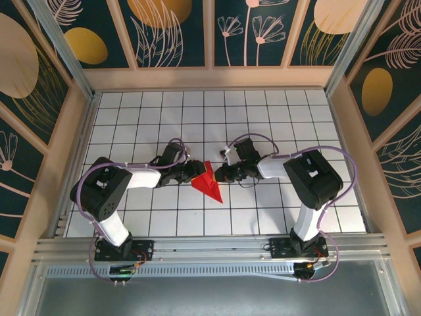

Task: Fold a paper plane with a square sheet of paper (fold left side to right side)
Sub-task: Fourth fold the wing at the center of the table.

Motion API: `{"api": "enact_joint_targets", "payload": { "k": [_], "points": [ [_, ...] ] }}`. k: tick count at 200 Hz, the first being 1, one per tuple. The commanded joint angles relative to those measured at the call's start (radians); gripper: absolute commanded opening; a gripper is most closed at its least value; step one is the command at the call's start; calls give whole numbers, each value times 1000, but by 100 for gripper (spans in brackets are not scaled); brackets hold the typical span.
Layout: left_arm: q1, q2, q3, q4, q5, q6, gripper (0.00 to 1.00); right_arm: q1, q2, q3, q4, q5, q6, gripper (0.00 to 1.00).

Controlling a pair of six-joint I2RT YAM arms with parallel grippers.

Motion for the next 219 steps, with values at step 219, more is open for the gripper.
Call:
{"api": "enact_joint_targets", "payload": {
  "k": [219],
  "points": [
    [-1,-17,9,-104,-81,44,46,19,109,41,-101,111,-58,0]
  ]
}}
